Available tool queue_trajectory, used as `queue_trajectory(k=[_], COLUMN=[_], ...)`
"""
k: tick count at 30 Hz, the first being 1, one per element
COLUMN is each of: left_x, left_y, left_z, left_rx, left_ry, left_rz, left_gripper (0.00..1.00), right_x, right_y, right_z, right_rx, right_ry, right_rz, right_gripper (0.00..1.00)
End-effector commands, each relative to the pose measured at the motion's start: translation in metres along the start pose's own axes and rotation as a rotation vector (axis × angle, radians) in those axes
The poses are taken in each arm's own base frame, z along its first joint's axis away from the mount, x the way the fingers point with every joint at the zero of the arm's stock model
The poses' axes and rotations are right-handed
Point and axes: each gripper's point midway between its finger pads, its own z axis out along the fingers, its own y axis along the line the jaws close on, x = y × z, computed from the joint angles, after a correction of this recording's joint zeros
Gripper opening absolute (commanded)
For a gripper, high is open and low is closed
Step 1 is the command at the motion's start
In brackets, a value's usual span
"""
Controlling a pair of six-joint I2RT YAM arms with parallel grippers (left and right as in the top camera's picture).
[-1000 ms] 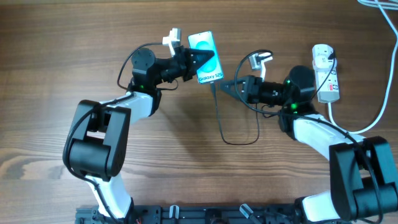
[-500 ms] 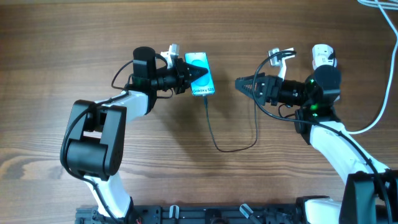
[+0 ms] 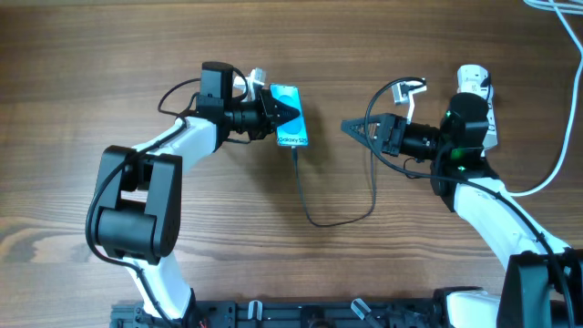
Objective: Plug charger to phone and switch on socket
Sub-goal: 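Lower the connected phone to the table with the left gripper and release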
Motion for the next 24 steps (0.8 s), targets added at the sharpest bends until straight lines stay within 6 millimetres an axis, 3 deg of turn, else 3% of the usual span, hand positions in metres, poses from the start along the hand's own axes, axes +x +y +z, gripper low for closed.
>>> queue_trajectory(k=[1,7,20,23,24], left_x=[-0.003,-0.001,-0.002,-0.002,-0.002], left_y=[0.012,0.032,0.080,0.085,0.086], left_z=[0.004,0.011,0.015,0.015,0.014], left_rx=[-0.045,-0.074,-0.235,-0.252,-0.260], left_ry=[-0.007,0.008,-0.024,-0.031,-0.034], left_rz=[0.045,0.006,-0.081,-0.089,-0.092], left_gripper=[0.04,0.04,0.04,0.19,0.34], right_x=[-0.005,0.000,0.001,0.004,0.005], right_y=[-0.011,-0.036,-0.040,-0.044,-0.045], right_z=[-0.002,-0.005,-0.006,-0.007,-0.008], right_rx=[0.071,0.196,0.224,0.243,0.248], right_ry=[-0.039,-0.031,-0.023,-0.021,-0.018], right_rz=[-0.035,0.001,0.015,0.031,0.030], right_gripper=[0.99,1.00,0.99,0.99,0.99])
